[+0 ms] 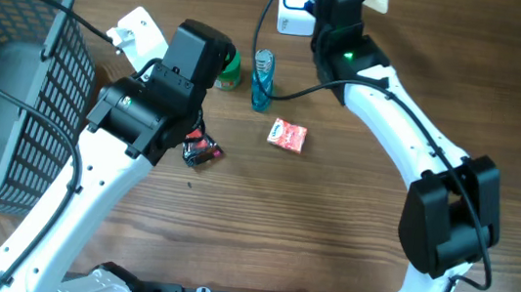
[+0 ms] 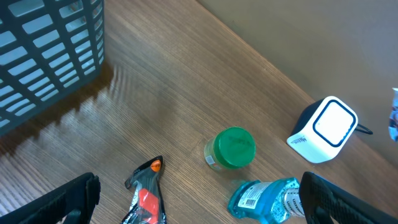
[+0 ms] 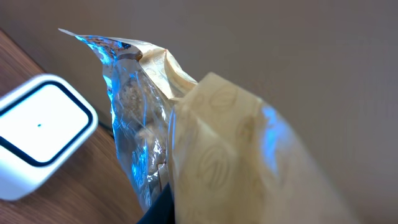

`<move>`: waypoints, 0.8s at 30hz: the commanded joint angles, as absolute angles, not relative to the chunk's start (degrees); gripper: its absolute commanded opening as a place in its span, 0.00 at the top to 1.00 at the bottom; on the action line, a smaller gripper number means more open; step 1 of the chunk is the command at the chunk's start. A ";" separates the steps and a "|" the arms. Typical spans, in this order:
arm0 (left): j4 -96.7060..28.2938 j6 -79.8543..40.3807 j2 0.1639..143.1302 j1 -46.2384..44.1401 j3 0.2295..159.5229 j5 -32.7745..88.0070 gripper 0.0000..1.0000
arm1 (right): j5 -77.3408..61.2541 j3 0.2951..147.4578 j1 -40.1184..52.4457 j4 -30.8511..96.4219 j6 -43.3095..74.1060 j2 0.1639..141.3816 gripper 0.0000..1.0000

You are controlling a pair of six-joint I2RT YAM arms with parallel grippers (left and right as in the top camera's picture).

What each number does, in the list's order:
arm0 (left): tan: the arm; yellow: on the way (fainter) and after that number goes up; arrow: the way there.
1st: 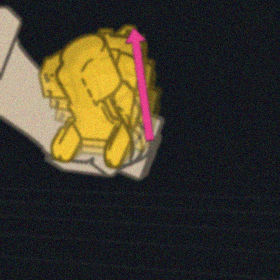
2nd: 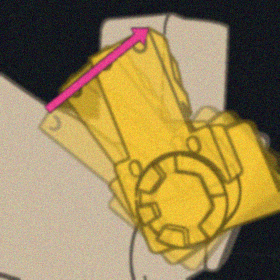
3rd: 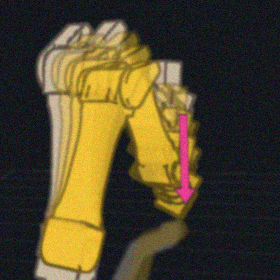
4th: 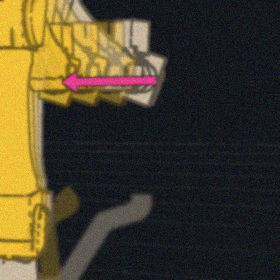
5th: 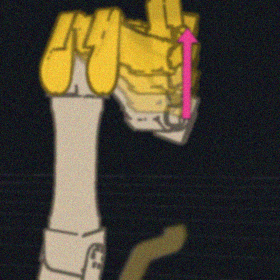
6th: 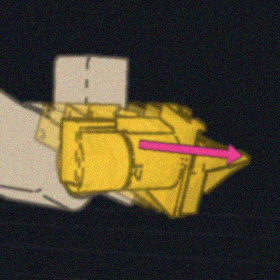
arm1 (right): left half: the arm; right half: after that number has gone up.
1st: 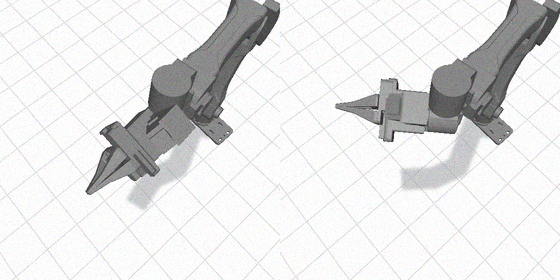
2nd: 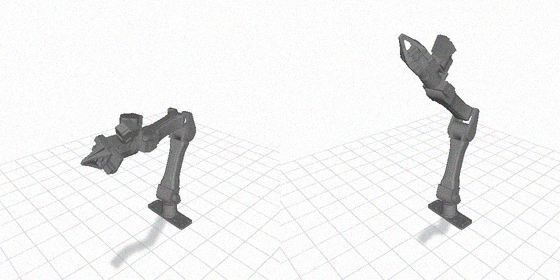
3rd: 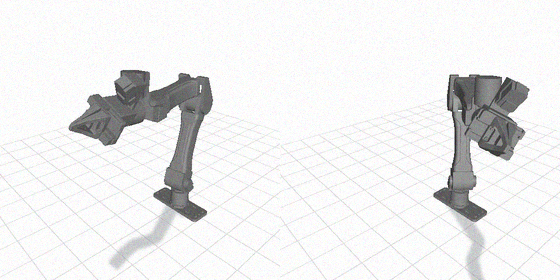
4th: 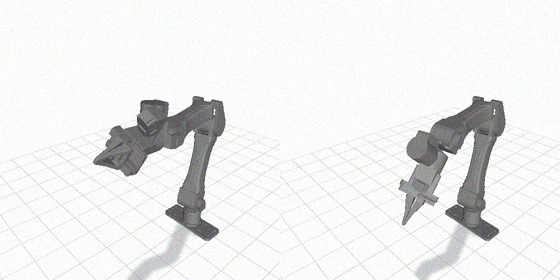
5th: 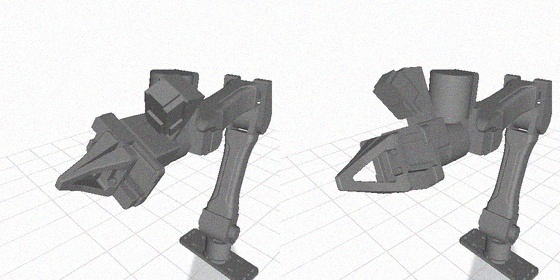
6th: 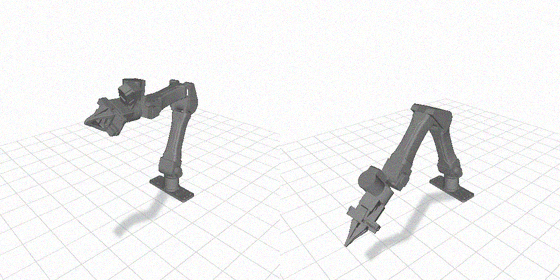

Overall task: Scan the item barcode
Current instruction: 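Hold the bread bag's barcode over the scanner window with the right gripper, then carry the bread bag to the right side of the table and release it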

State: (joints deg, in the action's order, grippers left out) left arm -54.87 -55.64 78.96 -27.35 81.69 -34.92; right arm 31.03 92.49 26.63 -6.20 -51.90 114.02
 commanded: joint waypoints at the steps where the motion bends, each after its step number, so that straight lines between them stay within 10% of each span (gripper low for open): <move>1: -54.72 -55.77 79.53 -27.46 81.65 -36.75 0.00 | 30.68 92.88 27.05 -7.55 -51.29 118.89 0.95; 24: -54.74 -55.77 79.57 -27.46 81.65 -37.17 0.00 | 22.37 92.88 30.79 -8.51 -38.04 125.27 0.95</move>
